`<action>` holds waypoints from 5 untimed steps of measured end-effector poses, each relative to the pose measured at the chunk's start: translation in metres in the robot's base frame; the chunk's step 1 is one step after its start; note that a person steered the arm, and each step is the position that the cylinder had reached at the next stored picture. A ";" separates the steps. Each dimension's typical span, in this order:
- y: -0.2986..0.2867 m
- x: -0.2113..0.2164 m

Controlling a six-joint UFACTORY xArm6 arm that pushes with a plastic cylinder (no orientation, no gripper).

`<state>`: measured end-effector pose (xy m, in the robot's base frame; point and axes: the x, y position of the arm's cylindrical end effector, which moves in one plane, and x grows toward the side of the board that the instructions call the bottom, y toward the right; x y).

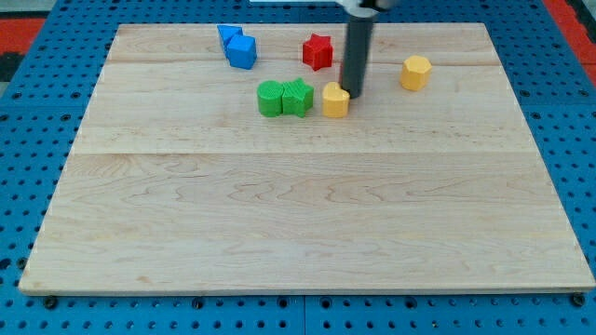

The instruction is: Slide the red circle to the red star

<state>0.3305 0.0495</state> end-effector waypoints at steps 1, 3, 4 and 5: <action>-0.009 -0.008; 0.042 0.004; 0.051 -0.005; 0.056 -0.015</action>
